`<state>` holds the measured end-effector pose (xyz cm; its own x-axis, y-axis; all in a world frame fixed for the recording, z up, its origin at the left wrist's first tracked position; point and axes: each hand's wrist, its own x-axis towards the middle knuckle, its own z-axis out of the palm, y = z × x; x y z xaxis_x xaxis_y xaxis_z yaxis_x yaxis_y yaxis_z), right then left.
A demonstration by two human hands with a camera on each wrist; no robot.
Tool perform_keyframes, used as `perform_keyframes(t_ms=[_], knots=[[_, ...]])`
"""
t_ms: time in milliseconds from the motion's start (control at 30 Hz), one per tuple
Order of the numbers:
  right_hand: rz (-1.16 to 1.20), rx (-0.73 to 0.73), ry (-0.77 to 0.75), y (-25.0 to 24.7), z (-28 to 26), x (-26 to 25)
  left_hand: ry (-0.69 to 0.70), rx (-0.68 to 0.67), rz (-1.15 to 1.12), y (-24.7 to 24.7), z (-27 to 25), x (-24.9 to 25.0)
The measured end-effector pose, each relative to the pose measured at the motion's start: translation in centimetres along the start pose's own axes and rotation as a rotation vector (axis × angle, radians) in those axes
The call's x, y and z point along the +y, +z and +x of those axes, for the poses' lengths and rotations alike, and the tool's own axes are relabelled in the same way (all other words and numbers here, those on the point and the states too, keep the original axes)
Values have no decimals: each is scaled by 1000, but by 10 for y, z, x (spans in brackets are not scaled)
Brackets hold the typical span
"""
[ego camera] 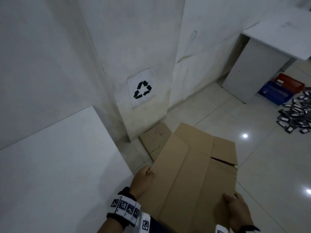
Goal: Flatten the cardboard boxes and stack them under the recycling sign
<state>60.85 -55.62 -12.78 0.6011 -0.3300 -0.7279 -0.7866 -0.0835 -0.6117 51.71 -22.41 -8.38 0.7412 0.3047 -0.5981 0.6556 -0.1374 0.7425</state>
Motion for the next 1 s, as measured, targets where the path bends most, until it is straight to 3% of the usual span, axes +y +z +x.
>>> perform_keyframes(t_ms=[267,467,733,900,1000], knots=[[-165,23,72,-20,92,-68,-101,-80,-30,61,96,55],[-381,-82,165,0,144,-116,-252,0,-131,93,135,68],[-719,-326,166,92,267,-123,-539,166,-307,117,179,10],[-884,-499,-21,170,334,-123,-814,167,-310,151,243,-59],[-878,-582,-91,210,392,-106,-855,234,-336,182,290,-113]])
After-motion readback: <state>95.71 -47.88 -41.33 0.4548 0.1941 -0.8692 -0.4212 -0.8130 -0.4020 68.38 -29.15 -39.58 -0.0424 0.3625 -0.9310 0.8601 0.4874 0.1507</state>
